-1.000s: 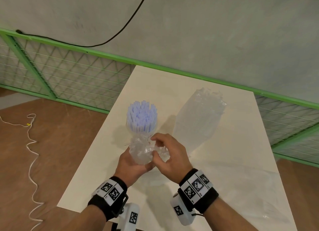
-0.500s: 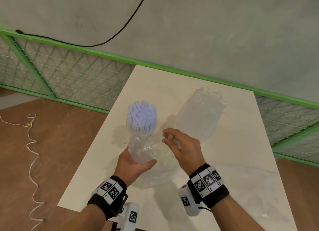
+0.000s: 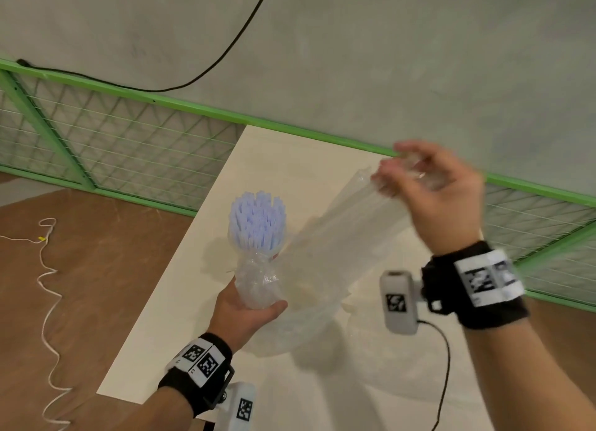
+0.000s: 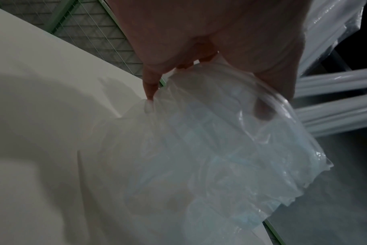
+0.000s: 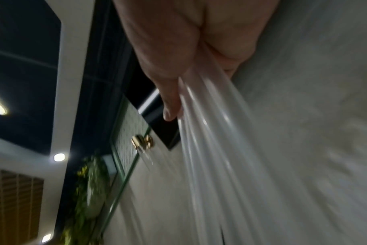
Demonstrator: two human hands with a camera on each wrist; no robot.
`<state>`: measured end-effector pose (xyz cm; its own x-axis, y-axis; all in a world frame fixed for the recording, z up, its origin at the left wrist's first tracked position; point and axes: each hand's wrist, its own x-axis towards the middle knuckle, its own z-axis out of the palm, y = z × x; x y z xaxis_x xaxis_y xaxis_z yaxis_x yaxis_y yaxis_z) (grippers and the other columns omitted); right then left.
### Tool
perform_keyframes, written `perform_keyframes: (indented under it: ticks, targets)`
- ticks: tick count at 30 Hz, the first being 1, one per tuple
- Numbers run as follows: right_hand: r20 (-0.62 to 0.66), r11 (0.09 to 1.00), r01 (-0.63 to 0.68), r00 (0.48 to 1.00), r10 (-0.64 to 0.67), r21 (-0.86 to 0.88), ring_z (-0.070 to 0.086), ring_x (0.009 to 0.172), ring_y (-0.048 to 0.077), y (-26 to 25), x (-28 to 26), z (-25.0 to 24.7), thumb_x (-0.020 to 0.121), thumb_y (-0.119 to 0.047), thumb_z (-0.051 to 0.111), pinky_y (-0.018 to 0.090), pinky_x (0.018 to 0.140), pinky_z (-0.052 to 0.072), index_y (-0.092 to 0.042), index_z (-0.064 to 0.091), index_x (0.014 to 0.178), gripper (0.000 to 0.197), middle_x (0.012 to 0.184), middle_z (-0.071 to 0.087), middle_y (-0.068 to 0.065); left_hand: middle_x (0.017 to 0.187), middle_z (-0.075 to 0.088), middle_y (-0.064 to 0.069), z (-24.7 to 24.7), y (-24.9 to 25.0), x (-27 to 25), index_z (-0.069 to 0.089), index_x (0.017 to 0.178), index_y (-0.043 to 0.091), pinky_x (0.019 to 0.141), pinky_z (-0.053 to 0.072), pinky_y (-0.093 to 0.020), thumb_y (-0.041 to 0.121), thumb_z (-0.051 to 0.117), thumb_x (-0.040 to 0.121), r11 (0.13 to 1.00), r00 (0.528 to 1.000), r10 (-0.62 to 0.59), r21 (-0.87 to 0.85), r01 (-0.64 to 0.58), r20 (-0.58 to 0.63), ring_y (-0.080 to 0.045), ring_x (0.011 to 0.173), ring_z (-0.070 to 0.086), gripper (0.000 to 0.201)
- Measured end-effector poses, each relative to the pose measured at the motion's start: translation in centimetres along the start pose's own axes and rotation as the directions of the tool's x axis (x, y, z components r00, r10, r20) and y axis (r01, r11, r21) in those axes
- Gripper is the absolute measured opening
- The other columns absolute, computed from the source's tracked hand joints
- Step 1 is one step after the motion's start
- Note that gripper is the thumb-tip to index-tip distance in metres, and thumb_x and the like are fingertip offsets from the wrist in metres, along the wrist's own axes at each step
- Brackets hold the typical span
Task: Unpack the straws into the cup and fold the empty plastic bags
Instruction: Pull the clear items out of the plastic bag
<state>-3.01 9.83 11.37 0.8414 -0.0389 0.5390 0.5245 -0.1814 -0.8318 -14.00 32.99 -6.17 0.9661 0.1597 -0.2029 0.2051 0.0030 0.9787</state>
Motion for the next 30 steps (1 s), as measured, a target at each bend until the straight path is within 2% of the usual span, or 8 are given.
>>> perform_keyframes:
  ticks: [6,9,14,16,19,21,24,30]
  targets:
    - [-0.182,0.987,0.100,0.976,-0.123,-0.129,0.073,0.078,0.032,-1.0,6.3,-5.1,0.081,-0.018,0.080,0.047,0.072,0.060,-0.002,0.068,0.109,0.035,0.085,0.074,0.008,0.100,0.075,0.006,-0.3,-0.4,0.1,0.068,0.111,0.028,0.091,0.056,-0.042,0.037,0.090,0.046,0.998,0.998,-0.061,0.014,0.062,-0.020,-0.011,0.096,0.070,0.069]
    - [-0.120,0.983,0.037,0.991,-0.060,-0.181,0.072,0.071,0.023,0.4,6.7,-5.3,0.081,-0.013,0.078,0.039,0.069,0.060,-0.002,0.066,0.113,0.036,0.080,0.073,-0.007,0.099,0.075,0.004,-0.3,-0.3,0.1,0.068,0.111,0.027,0.091,0.056,-0.043,0.038,0.090,0.045,0.996,0.996,-0.085,0.000,0.085,-0.020,-0.012,0.094,0.071,0.070]
    - [0.073,0.975,0.042,0.997,-0.026,-0.219,0.069,0.064,0.023,2.4,6.9,-4.0,0.085,-0.008,0.074,0.031,0.063,0.058,-0.011,0.064,0.116,0.032,0.081,0.072,-0.002,0.100,0.075,0.005,-0.3,-0.1,0.0,0.068,0.112,0.026,0.091,0.056,-0.044,0.039,0.090,0.045,0.995,0.995,-0.098,-0.007,0.097,-0.021,-0.013,0.096,0.071,0.072]
    - [0.167,0.973,0.048,0.986,-0.010,-0.227,0.070,0.067,0.026,3.3,6.8,-3.2,0.086,-0.010,0.073,0.033,0.067,0.058,-0.020,0.066,0.113,0.030,0.084,0.072,0.006,0.100,0.075,0.005,-0.2,-0.1,0.0,0.067,0.112,0.027,0.092,0.056,-0.043,0.038,0.090,0.045,0.995,0.995,-0.098,-0.005,0.098,-0.018,-0.012,0.096,0.070,0.071]
    - [0.265,0.907,0.134,0.964,-0.025,-0.400,0.069,0.078,0.013,5.3,5.7,-1.8,0.087,-0.016,0.072,0.018,0.080,0.053,-0.023,0.069,0.109,0.023,0.091,0.071,-0.003,0.100,0.075,0.006,-0.2,0.0,0.0,0.067,0.112,0.027,0.091,0.056,-0.042,0.039,0.090,0.045,0.995,0.995,-0.096,0.005,0.097,-0.023,-0.011,0.096,0.070,0.072]
    - [0.354,0.788,0.268,0.933,-0.068,-0.554,0.067,0.092,0.014,7.1,4.4,-1.1,0.090,-0.021,0.070,0.020,0.089,0.049,-0.021,0.070,0.109,0.019,0.103,0.071,-0.007,0.099,0.075,0.007,-0.2,0.1,0.0,0.067,0.112,0.026,0.091,0.056,-0.041,0.039,0.089,0.044,0.995,0.995,-0.100,0.001,0.100,-0.026,-0.010,0.095,0.071,0.072]
    - [0.488,0.670,0.375,0.872,-0.022,-0.640,0.058,0.120,0.022,9.8,2.5,-0.7,0.097,-0.028,0.061,0.041,0.103,0.044,-0.022,0.068,0.118,0.023,0.125,0.066,-0.004,0.099,0.075,0.008,-0.2,0.0,0.0,0.067,0.112,0.027,0.090,0.056,-0.040,0.040,0.089,0.044,0.994,0.994,-0.104,0.010,0.104,-0.022,-0.009,0.095,0.071,0.072]
    - [0.675,0.559,0.461,0.689,0.264,-0.689,0.014,0.149,0.011,10.8,0.3,-0.3,0.098,-0.059,0.007,0.040,0.117,0.011,-0.037,0.029,0.150,0.060,0.157,0.028,-0.018,0.098,0.075,0.008,-0.1,-0.2,0.1,0.068,0.109,0.026,0.090,0.057,-0.040,0.040,0.089,0.044,0.995,0.995,-0.089,0.032,0.091,-0.040,-0.011,0.094,0.071,0.069]
